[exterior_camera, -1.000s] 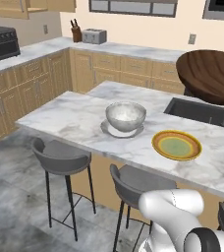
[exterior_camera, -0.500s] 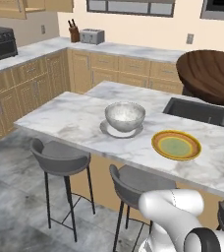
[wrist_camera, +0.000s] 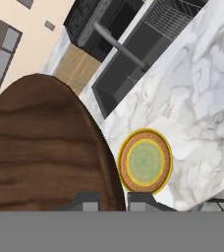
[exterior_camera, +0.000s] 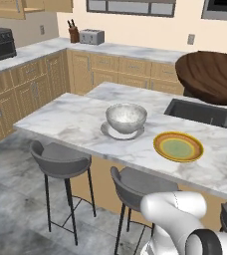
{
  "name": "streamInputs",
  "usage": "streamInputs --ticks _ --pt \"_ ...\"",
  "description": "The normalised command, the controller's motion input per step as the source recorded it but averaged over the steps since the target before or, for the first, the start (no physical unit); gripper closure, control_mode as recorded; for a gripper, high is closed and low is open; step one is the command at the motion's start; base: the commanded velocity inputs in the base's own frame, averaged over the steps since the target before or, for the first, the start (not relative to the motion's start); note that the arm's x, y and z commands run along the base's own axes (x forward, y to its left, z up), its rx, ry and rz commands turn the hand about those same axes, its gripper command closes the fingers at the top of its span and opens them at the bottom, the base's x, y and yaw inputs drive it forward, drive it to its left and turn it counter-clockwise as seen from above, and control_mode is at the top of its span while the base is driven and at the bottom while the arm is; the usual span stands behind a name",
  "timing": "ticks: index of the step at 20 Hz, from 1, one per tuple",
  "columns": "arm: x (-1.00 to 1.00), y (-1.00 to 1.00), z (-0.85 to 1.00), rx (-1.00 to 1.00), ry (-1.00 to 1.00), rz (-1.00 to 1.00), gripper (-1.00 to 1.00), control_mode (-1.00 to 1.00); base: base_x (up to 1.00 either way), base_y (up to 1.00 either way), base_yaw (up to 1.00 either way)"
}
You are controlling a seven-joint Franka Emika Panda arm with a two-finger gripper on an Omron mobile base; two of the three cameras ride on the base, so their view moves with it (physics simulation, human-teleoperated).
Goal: Move the bowls from the cabinet to the plates on the dining table.
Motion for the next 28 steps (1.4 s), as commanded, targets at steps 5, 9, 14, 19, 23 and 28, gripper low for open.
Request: streamInputs --ticks 5,9,14,19,23,28 --pt "0.35 0.07 -0.10 -0.03 0.08 -0.02 1.00 -1.00 0.00 0.00 0.00" --pt "0.16 0.07 -0.08 -0.01 0.05 0.00 1.00 -1.00 0.00 0.00 0.00" --pt "0.16 0.09 -0.17 0.00 0.00 0.06 1.00 -1.00 0.00 0.00 0.00" --pt "0.26 0.06 -0.31 0.00 0.06 0.04 1.00 -1.00 0.00 0.00 0.00" --pt "0.28 0.03 -0.36 -0.02 0.12 0.03 1.00 -1.00 0.00 0.00 0.00" --pt "0.30 0.02 -0.30 -0.02 0.11 0.03 1.00 -1.00 0.00 0.00 0.00"
